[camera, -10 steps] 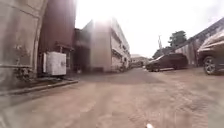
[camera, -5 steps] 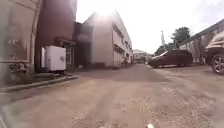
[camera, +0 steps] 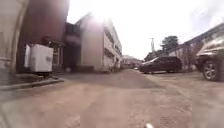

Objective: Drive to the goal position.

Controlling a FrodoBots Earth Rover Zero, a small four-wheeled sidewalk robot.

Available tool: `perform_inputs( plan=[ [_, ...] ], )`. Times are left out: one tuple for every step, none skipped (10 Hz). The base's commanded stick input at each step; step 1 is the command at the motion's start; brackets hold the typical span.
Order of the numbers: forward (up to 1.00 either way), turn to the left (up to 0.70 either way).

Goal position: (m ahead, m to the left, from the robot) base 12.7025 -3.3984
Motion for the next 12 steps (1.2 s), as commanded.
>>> perform_inputs(
  plan=[
    [0.70,-0.35],
    [0.70,-0.35],
    [0.70,-0.35],
    [0.70,-0.35],
    [0.70,-0.12],
    [0.70,-0.02],
    [0.70,0.00],
    [0.70,0.00],
    [0.70,0.00],
    [0.70,0.00],
    [0.70,0.00],
    [0.70,0.00]
  ],
)
